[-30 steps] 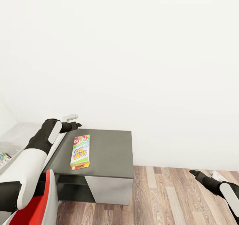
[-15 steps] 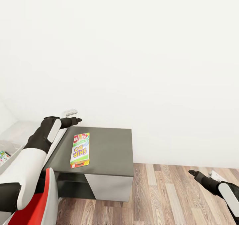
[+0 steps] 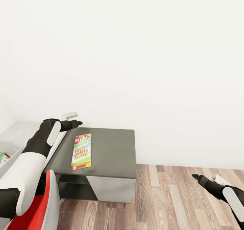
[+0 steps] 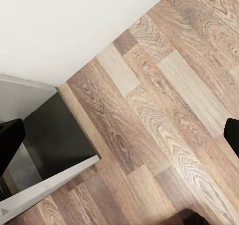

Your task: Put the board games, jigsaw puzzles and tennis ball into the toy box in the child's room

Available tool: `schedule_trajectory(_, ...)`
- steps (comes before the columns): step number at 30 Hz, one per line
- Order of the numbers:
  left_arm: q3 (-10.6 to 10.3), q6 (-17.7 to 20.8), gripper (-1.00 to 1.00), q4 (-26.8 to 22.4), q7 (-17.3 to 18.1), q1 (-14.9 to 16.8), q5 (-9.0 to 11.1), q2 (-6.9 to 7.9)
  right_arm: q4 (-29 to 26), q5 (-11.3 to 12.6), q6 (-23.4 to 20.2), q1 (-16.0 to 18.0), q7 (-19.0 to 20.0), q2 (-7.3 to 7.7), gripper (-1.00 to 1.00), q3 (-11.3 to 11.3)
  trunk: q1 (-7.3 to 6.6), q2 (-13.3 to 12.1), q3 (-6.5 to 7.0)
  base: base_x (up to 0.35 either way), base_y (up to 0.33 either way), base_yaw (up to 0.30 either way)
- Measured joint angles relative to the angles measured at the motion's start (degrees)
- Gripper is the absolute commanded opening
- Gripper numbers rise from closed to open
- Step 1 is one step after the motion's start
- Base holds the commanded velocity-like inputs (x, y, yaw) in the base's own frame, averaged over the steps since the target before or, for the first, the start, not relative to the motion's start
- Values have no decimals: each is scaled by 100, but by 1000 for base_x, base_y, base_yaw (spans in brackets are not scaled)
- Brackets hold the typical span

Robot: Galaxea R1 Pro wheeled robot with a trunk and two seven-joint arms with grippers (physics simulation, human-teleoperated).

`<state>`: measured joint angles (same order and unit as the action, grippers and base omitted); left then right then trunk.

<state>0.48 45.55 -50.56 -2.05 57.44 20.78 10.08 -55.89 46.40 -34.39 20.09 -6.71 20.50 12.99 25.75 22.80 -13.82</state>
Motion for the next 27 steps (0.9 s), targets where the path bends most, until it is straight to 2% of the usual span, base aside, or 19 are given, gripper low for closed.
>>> schedule_trajectory(5, 36, 135, 100, 5, -8, -6, 2, 100, 0, 0, 4, 0, 0, -2, 100, 0, 0, 0, -47, 0, 0, 0)
schedule_trajectory(10, 42, 177, 100, 7, -10, -9, -8, 137, 0, -1, 8, 0, 0, 4, 100, 0, 0, 0, -94, 0, 0, 0)
schedule_trajectory(14, 42, 192, 100, 12, -13, -16, -5, 146, 0, -5, 18, 0, 0, 0, 100, -6, 0, 0, -132, 0, 0, 0)
schedule_trajectory(20, 39, 143, 100, -27, -2, -250, 17, 118, -3, -7, 33, 0, -3, -2, 100, -16, 0, 0, -189, 0, 0, 0)
schedule_trajectory(27, 51, 119, 100, -68, -7, -312, 22, 116, -8, -71, 38, 0, -9, -11, 100, -18, 0, 0, -255, 0, 0, 0)
